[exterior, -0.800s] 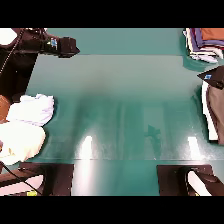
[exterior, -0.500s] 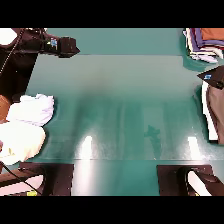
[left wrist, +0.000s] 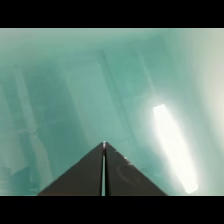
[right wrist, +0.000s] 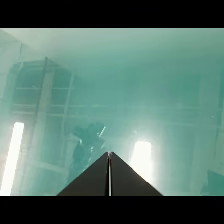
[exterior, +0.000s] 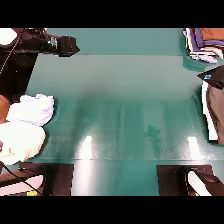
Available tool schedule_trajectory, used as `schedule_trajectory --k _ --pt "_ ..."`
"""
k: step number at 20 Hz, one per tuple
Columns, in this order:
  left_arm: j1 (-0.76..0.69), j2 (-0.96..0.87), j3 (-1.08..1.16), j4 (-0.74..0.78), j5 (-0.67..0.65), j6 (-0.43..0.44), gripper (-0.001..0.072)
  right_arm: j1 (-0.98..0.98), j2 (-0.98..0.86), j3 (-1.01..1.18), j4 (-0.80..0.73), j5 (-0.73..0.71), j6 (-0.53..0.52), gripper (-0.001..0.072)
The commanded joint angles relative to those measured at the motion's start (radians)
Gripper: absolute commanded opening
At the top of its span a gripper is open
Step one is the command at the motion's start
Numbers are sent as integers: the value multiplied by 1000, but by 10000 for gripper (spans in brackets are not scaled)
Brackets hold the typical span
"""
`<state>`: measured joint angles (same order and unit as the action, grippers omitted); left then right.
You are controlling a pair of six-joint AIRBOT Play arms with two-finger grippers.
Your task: Fold the shirts.
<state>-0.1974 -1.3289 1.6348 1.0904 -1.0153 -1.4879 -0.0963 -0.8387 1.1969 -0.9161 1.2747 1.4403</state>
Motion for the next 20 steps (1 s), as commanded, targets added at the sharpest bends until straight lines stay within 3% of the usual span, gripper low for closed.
schedule_trajectory --k 1,5,8,9,10,11,12,20 --pt "3 3 15 143 -115 3 23 1 1 0 0 1 0 18" --pt "3 58 7 595 -404 2 23 1 1 0 0 7 0 18" --pt "3 119 -100 695 -463 -15 25 1 1 0 0 8 0 18" --pt "3 129 -163 702 -465 -34 157 1 1 0 0 8 0 18" --pt "3 130 -227 710 -460 -44 519 1 1 0 0 8 0 17" --pt "3 130 -303 736 -435 -70 682 1 1 0 0 8 0 17" --pt "3 130 -377 775 -398 -87 610 1 1 0 0 8 0 18" --pt "3 122 -742 934 -131 -266 606 1 1 0 0 8 0 18"
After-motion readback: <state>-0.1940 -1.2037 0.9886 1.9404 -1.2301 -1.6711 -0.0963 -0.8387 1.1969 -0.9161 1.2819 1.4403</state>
